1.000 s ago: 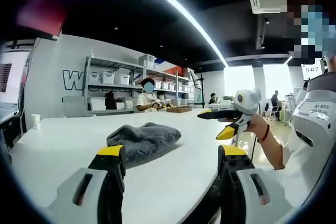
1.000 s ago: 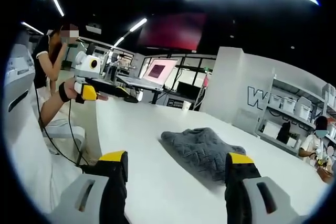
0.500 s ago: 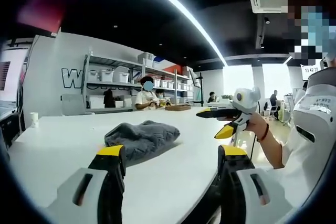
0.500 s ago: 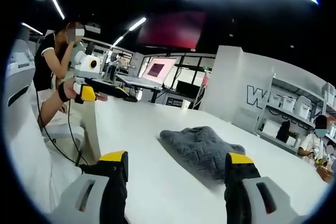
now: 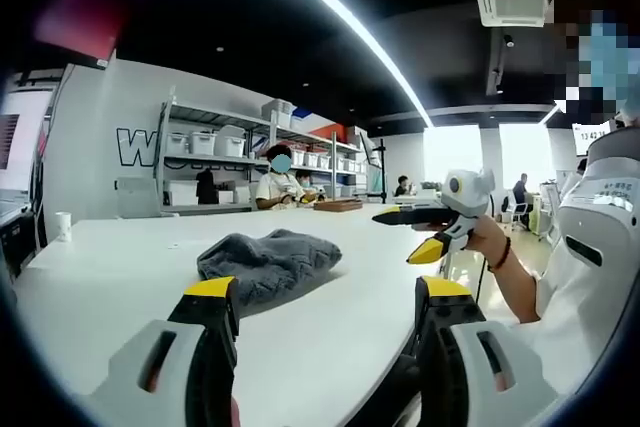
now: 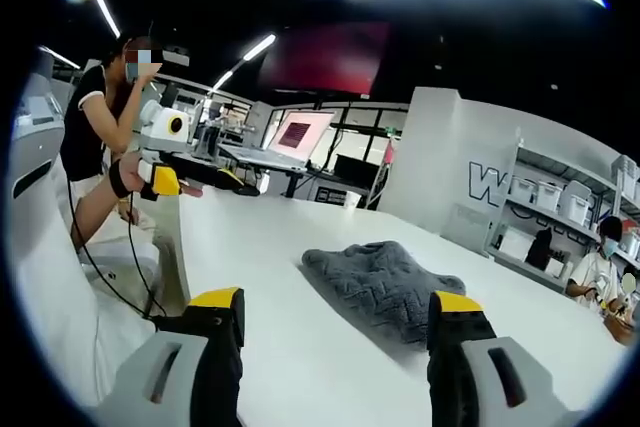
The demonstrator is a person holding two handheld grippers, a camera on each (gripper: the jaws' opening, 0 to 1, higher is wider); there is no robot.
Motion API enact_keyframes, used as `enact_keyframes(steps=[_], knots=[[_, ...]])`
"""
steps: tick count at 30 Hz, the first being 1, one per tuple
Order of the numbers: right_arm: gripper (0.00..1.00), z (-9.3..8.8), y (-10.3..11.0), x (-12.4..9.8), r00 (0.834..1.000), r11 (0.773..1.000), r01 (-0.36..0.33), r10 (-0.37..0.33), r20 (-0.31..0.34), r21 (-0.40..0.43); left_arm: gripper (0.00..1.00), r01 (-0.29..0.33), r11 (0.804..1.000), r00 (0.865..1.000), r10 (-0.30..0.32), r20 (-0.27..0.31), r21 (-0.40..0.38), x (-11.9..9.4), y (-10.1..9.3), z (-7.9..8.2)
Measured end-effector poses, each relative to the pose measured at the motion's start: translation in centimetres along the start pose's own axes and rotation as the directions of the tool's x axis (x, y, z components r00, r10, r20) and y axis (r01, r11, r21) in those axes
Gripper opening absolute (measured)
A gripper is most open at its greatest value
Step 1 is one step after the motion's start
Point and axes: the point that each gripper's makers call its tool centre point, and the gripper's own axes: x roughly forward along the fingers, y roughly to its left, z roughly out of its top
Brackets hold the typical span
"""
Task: Open the folded towel by lifting each exposed corner and separating the folded layers until the towel lies flat within the target outline without major curled edges
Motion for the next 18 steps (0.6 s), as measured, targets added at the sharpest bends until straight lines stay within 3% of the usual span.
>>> enact_keyframes(steps=[8, 18], knots=[[0.72, 0.0, -0.3, 0.0, 1.000, 1.000, 0.008, -0.008, 0.001, 0.006, 0.71, 0.008, 1.000, 1.000, -0.009, 0.014, 0.015, 0.2, -0.2, 0.7], [0.71, 0.5, -0.6, 0.1, 1.000, 1.000, 0.018, -0.018, 0.010, 0.010, 0.71, -0.002, 1.000, 1.000, 0.002, 0.007, 0.014, 0.7, 1.0, 0.6]])
